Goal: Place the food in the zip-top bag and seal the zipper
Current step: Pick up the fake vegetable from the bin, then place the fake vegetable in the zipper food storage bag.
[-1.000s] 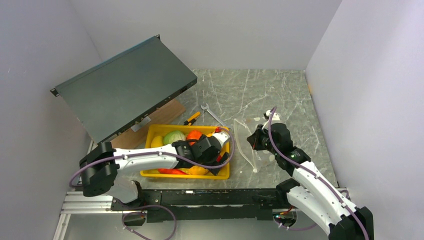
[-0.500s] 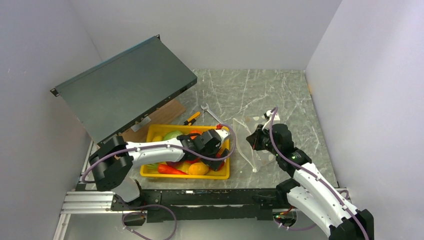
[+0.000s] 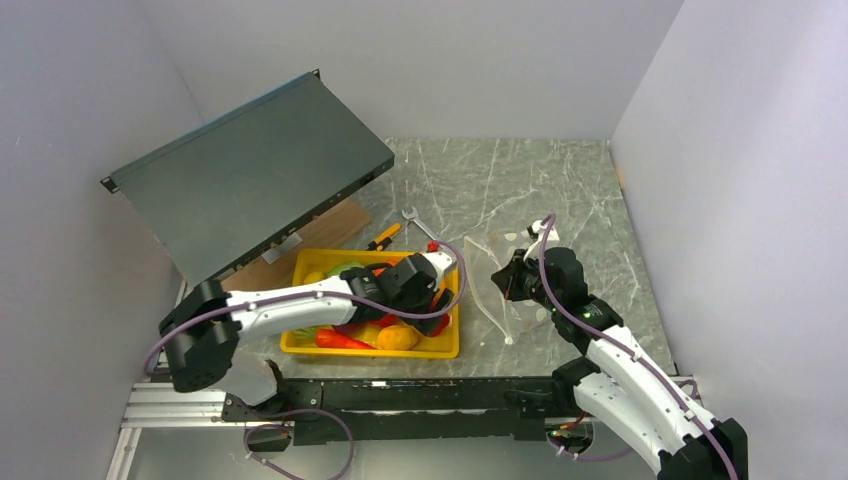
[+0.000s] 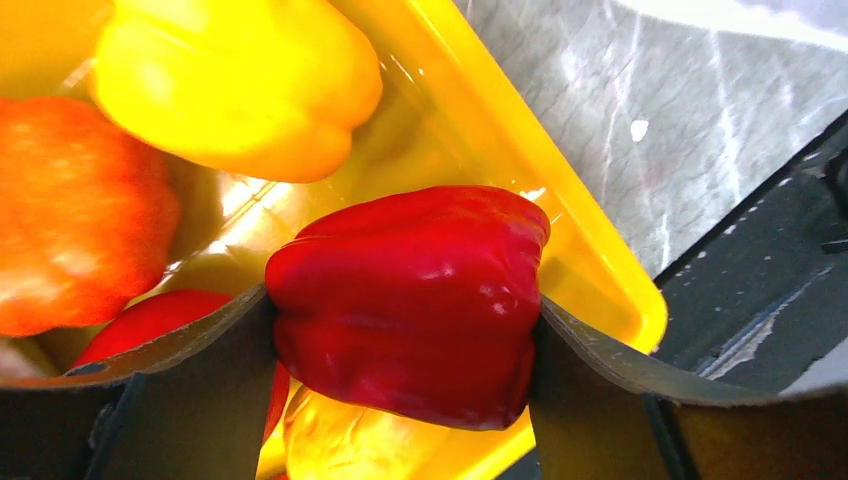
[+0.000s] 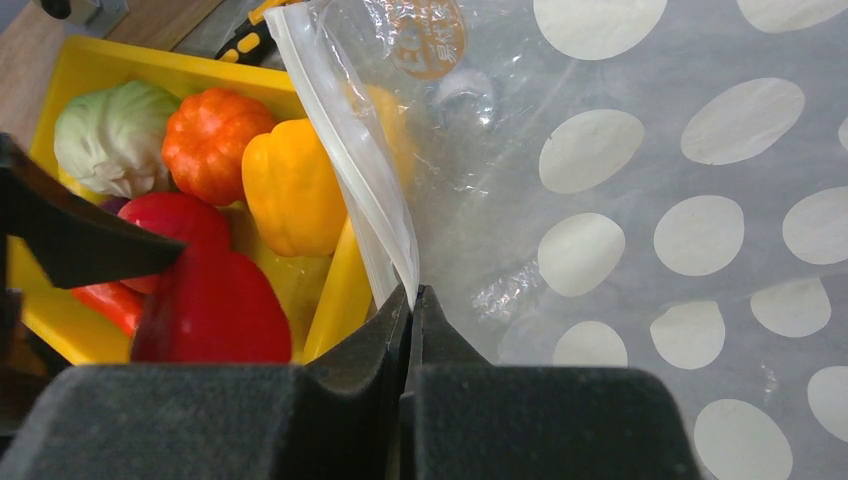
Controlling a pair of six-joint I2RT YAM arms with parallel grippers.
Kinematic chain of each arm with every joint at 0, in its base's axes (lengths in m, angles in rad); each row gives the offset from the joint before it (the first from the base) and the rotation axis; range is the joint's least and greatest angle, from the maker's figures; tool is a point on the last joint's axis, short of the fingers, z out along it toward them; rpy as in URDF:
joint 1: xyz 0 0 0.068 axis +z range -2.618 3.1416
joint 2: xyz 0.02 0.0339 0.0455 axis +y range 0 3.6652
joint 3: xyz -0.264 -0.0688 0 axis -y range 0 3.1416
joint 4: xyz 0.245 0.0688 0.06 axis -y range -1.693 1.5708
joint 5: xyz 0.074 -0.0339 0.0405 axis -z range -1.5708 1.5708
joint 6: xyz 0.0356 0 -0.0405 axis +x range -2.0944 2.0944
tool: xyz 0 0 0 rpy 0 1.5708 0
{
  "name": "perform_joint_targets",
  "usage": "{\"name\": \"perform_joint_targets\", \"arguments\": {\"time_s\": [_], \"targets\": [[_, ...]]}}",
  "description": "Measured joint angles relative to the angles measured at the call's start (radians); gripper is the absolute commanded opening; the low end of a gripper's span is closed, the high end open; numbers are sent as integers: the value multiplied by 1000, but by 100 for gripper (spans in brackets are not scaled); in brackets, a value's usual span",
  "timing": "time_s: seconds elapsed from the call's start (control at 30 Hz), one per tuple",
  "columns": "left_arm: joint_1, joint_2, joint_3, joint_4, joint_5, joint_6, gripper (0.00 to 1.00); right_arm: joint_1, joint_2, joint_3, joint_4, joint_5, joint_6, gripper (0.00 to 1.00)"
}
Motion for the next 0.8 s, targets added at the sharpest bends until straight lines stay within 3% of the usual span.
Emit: {"name": "perform_joint_targets", "arguments": {"time_s": [0.3,0.53,0.8], "targets": [[-44,-182,61,24,-45,-24,48,0,-36,5,-26,-21,3,0],[-64,-224,54,264,22,-33,47,0,-89,39,-69,-121,87,0],[-63,-211,-62,542,68,-64,46,0,-143,66,-88,-201,241,0]]}}
